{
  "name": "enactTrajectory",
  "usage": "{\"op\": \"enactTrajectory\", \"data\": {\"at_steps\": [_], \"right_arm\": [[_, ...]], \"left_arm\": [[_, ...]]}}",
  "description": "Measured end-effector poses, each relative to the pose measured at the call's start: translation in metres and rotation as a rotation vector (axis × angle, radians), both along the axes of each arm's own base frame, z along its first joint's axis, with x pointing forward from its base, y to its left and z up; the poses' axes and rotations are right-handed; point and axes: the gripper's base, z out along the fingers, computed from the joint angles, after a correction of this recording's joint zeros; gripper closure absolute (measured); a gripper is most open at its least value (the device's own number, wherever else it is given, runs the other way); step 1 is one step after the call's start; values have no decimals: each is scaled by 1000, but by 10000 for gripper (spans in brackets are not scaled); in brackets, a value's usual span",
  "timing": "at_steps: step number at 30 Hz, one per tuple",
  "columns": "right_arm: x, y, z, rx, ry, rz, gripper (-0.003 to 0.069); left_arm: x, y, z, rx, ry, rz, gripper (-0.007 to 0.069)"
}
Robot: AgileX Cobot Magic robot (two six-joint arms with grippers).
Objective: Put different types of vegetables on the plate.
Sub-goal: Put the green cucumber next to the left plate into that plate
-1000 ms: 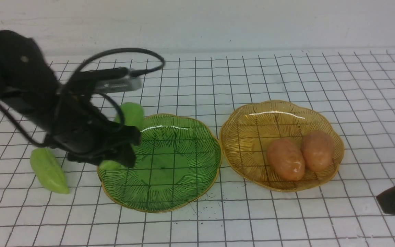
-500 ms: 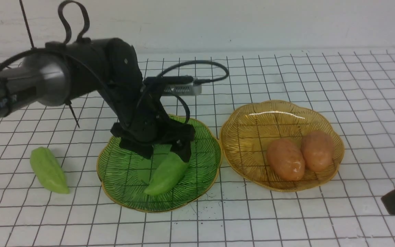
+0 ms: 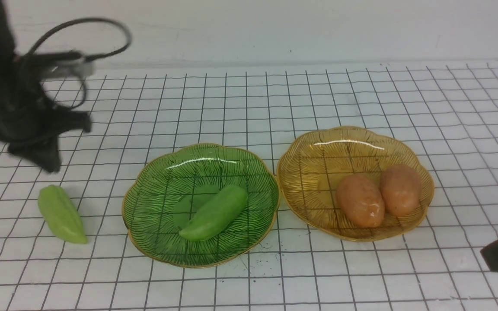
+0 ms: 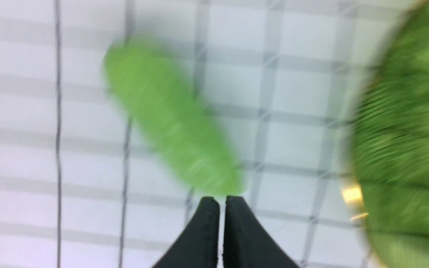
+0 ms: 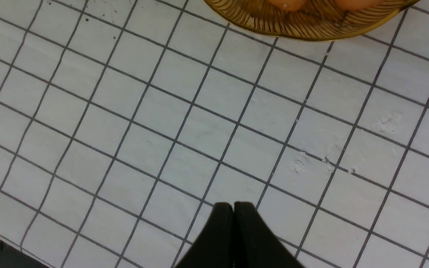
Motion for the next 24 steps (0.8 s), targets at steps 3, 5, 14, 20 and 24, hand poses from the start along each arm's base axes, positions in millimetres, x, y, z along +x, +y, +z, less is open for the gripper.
{"op": "enactTrajectory", "data": {"at_steps": [3, 5, 14, 20, 24], "right_arm": [[0, 0, 0, 0, -5, -1, 673], [1, 0, 0, 1, -12, -3, 673], [5, 0, 2, 11, -55, -12, 673], [6, 1, 3, 15, -70, -16, 673], [7, 1, 4, 20, -85, -19, 673]], "left_arm": [[-8, 28, -18, -47, 60, 97, 627], [-9, 37, -24, -61, 74, 136, 610], [10, 35, -58, -128, 71, 187, 330], [20, 38, -79, -118, 67, 299, 135], [24, 38, -91, -130, 74, 346, 79]]}}
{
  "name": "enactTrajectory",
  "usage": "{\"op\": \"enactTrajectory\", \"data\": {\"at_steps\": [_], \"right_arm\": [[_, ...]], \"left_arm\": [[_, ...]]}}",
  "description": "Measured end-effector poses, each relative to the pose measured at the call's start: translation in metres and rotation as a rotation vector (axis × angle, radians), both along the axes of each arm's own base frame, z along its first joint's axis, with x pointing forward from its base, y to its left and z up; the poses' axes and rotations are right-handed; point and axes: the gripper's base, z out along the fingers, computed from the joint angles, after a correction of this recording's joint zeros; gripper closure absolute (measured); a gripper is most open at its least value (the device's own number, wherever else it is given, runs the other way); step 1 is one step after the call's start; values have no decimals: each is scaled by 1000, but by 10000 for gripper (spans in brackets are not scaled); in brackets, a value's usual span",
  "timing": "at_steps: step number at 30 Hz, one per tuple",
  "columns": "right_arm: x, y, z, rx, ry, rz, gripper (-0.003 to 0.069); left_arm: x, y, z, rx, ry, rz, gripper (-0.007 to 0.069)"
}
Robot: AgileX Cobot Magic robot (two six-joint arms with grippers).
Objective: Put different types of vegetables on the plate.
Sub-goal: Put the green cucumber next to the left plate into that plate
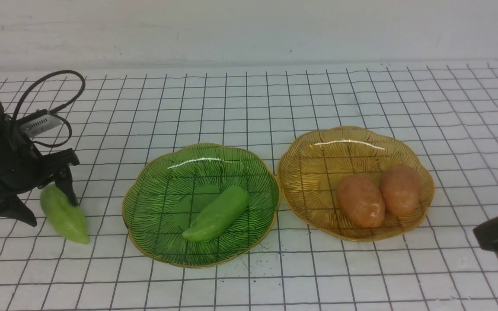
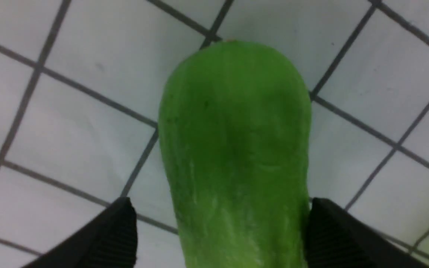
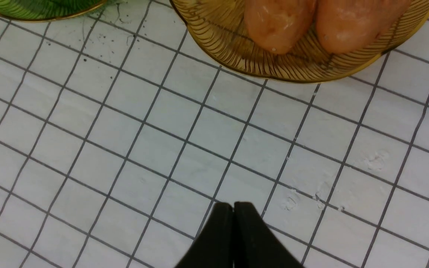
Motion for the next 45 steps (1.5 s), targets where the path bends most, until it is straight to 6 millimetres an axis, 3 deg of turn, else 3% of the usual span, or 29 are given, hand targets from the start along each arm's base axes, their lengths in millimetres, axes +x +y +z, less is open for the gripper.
{"op": "enactTrajectory", "data": {"at_steps": [3, 6, 9, 15, 18, 20, 21, 22, 24, 25, 26, 27, 29, 31, 33, 34, 35, 38, 40, 42, 43, 45], "right_arm": [[0, 0, 0, 0, 0, 0, 673], [0, 0, 0, 1, 0, 0, 673], [0, 0, 0, 0, 0, 0, 673], [0, 0, 0, 5, 1, 0, 673], [1, 1, 1, 14, -7, -2, 673], [2, 1, 2, 22, -24, -6, 673], [2, 1, 2, 23, -28, -7, 673], [3, 2, 3, 29, -39, -10, 673], [4, 2, 3, 31, -44, -11, 673], [4, 2, 3, 31, -44, -11, 673], [3, 2, 3, 41, -42, -18, 673], [2, 2, 4, 46, -42, -21, 673], [-8, 1, 10, 75, -53, -29, 673], [-20, -2, 17, 85, -70, -27, 673], [-46, -9, 28, 97, -113, -26, 673], [-51, -10, 30, 99, -122, -26, 673], [-75, -17, 38, 105, -172, -32, 673], [-102, -26, 45, 118, -259, -46, 673], [-139, -39, 53, 142, -419, -64, 673], [-165, -47, 53, 179, -568, -77, 673], [-167, -47, 52, 182, -581, -78, 673], [-182, -52, 40, 243, -747, -95, 673]], "left_arm": [[1, 1, -12, 3, 28, -2, 111], [2, 1, -18, 3, 45, -4, 246], [0, 1, -16, 4, 48, -24, 250], [-6, -14, 44, 3, -26, -225, 250], [-9, -38, 72, -20, -106, -343, 250], [-10, -69, 84, -54, -146, -447, 250], [-10, -72, 84, -60, -152, -455, 250], [-9, -98, 84, -71, -172, -521, 250], [-6, -123, 79, -70, -194, -586, 250], [-6, -126, 79, -69, -198, -595, 250], [-4, -150, 71, -69, -209, -660, 250], [-4, -155, 70, -69, -209, -674, 250], [-5, -180, 61, -56, -211, -746, 249], [-5, -190, 56, -41, -215, -777, 239], [-4, -203, 50, 3, -235, -827, 183], [-4, -203, 50, 9, -237, -830, 173], [-3, -205, 49, 27, -244, -844, 134], [-2, -205, 49, 39, -249, -849, 98], [-2, -204, 49, 44, -249, -850, 78], [-3, -204, 49, 42, -240, -851, 78], [-3, -204, 49, 41, -236, -851, 81], [-4, -204, 53, 37, -221, -856, 141]]}}
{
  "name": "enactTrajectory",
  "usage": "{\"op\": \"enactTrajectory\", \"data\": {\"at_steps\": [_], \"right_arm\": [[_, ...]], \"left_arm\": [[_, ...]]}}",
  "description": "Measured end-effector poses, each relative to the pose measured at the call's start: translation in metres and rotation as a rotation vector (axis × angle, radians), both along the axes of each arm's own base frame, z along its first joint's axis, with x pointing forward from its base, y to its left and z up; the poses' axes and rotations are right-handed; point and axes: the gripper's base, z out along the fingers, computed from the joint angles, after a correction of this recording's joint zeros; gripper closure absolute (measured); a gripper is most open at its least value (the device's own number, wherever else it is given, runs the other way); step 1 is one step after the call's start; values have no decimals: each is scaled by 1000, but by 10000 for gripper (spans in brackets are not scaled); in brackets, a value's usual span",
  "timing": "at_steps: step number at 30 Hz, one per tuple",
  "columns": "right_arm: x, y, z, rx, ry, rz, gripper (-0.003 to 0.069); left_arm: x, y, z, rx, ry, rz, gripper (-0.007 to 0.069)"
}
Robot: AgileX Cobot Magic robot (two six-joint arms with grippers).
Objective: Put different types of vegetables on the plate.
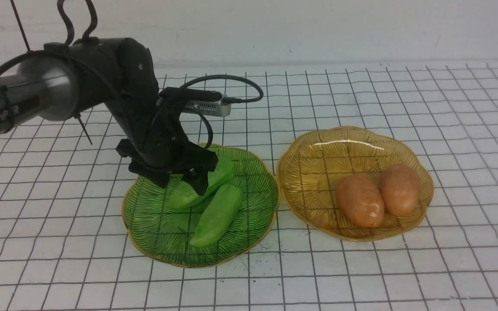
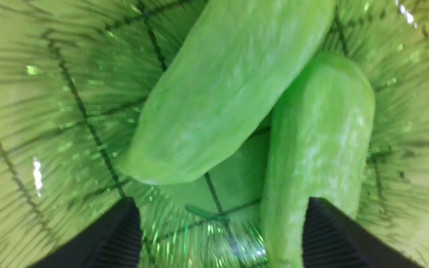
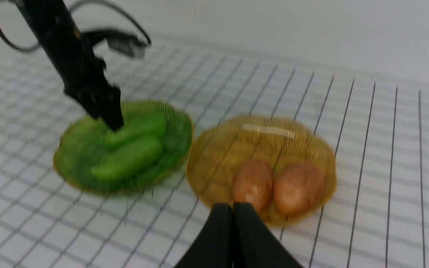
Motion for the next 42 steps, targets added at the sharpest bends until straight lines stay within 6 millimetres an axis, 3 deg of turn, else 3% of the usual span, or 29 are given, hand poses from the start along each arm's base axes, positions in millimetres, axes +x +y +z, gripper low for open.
{"op": "enactTrajectory", "data": {"at_steps": [3, 6, 10, 25, 32, 37, 42], "right_arm": [[13, 1, -34, 70, -158, -34, 673], [32, 4, -57, 93, -193, -57, 673], [45, 4, -71, 128, -268, -82, 673], [61, 8, -119, 101, -166, -94, 673], [63, 5, -153, -27, -132, -113, 673], [67, 2, -176, -92, -76, -180, 673], [69, -3, -191, -112, -15, -267, 673]], "left_arm": [[2, -1, 12, -3, -3, -6, 314], [3, -1, 20, 0, 5, -22, 494], [3, -2, 25, 8, 5, -61, 610], [0, -1, 28, 13, 11, -72, 632], [-13, 6, 85, 11, -105, -82, 632], [-23, 9, 108, -3, -162, -79, 632], [-46, 21, 147, 23, -275, -77, 632]]}}
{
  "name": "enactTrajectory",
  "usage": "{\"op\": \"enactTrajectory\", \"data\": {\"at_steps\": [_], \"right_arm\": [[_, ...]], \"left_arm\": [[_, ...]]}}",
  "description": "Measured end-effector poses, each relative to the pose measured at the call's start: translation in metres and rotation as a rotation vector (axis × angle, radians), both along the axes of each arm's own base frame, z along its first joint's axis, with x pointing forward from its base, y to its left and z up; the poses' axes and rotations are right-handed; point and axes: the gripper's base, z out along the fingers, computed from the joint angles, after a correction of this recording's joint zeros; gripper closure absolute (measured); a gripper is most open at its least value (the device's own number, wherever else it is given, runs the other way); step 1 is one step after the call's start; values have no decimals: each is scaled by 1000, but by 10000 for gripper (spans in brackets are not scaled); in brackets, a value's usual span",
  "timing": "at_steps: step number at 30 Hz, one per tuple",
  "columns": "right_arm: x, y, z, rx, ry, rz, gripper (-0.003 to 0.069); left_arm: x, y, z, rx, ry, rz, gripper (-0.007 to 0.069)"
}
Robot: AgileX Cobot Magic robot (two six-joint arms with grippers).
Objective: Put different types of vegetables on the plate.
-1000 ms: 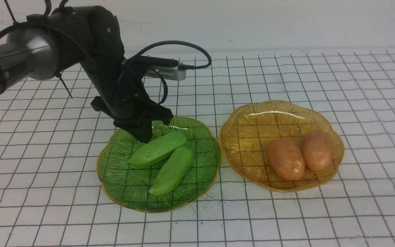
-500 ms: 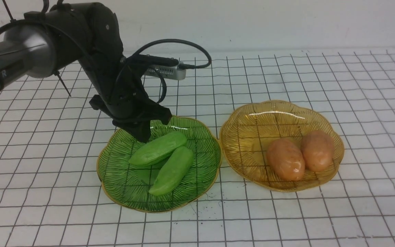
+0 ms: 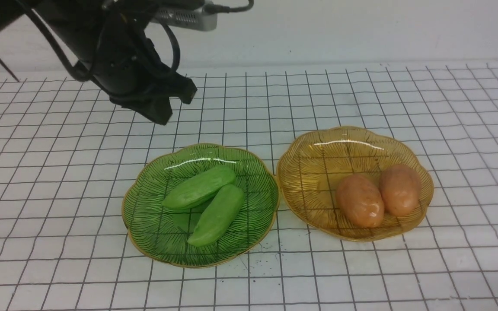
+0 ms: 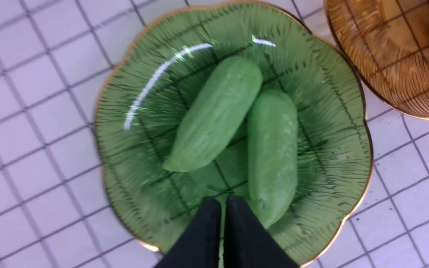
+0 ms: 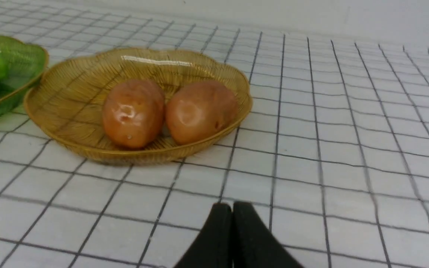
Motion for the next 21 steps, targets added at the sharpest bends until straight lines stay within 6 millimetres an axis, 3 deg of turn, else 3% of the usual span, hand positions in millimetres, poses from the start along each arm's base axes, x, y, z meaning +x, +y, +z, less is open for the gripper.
{"op": "enactTrajectory", "data": {"at_steps": [5, 11, 14, 21], "right_arm": [[0, -4, 0, 0, 0, -79, 673], [0, -7, 0, 0, 0, -135, 673], [0, -7, 0, 0, 0, -137, 673], [0, -7, 0, 0, 0, -137, 673]], "left_arm": [[-48, 20, 49, 12, -147, 12, 632], [-127, 45, 62, -7, -204, 14, 632], [-161, 55, 51, -4, -205, 18, 632], [-230, 74, -1, -32, -177, 13, 632]]}}
